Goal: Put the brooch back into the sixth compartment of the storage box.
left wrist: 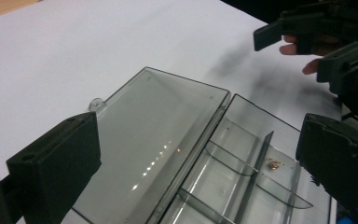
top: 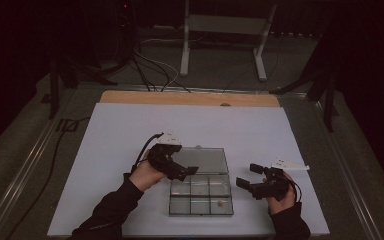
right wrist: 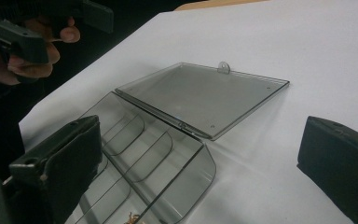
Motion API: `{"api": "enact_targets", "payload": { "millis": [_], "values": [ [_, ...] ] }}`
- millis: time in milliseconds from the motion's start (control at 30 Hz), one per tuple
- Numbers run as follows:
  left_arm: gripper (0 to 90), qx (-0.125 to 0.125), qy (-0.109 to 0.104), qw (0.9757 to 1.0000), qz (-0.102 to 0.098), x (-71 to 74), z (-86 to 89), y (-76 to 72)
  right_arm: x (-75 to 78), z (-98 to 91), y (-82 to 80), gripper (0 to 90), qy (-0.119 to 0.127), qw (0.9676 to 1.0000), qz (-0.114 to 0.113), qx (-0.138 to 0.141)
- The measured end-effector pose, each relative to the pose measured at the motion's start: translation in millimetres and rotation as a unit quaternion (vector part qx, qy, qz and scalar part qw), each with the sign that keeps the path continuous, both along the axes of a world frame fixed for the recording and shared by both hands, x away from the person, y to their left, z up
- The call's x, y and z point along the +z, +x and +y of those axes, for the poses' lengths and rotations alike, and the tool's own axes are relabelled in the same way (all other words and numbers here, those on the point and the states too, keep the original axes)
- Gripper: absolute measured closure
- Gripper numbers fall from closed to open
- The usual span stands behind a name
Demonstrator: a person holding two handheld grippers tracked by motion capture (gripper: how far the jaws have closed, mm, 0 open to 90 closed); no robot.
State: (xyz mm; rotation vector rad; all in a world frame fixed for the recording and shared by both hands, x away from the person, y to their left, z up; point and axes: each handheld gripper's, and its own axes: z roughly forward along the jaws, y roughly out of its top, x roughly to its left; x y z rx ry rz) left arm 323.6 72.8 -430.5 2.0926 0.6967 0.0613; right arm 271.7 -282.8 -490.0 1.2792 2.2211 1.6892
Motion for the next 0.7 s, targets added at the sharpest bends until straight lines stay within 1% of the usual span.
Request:
{"api": "enact_targets", "payload": {
  "millis": [133,333,400,633,667,700],
  "values": [
    [1.7,0.01,0.0,0.9999,0.001,-0.7,4.0,3.3,0.1,0.1,-0.1,0.0,-0.001,1.0,-0.001,0.001],
    [1.7,0.024,-0.007,0.9996,0.011,-2.6,12.7,9.6,0.2,0.0,0.0,0.0,-0.001,1.0,-0.001,0.0],
    [1.7,0.031,-0.005,0.9994,0.012,-3.8,15.4,11.9,0.2,0.1,0.0,0.0,-0.001,1.0,-0.001,0.0],
    [1.7,0.045,-0.006,0.9988,0.02,-8.6,22.5,18.0,0.1,0.1,-0.1,0.0,-0.002,1.0,-0.002,0.001],
    [1.7,0.046,-0.008,0.9987,0.022,-9.4,23.7,19.0,0.1,0.0,-0.1,0.0,-0.001,1.0,-0.001,0.0],
    [1.7,0.049,-0.012,0.9983,0.029,-11.2,25.6,20.8,0.1,0.0,-0.1,0.0,-0.001,1.0,0.0,0.0]
  ]
}}
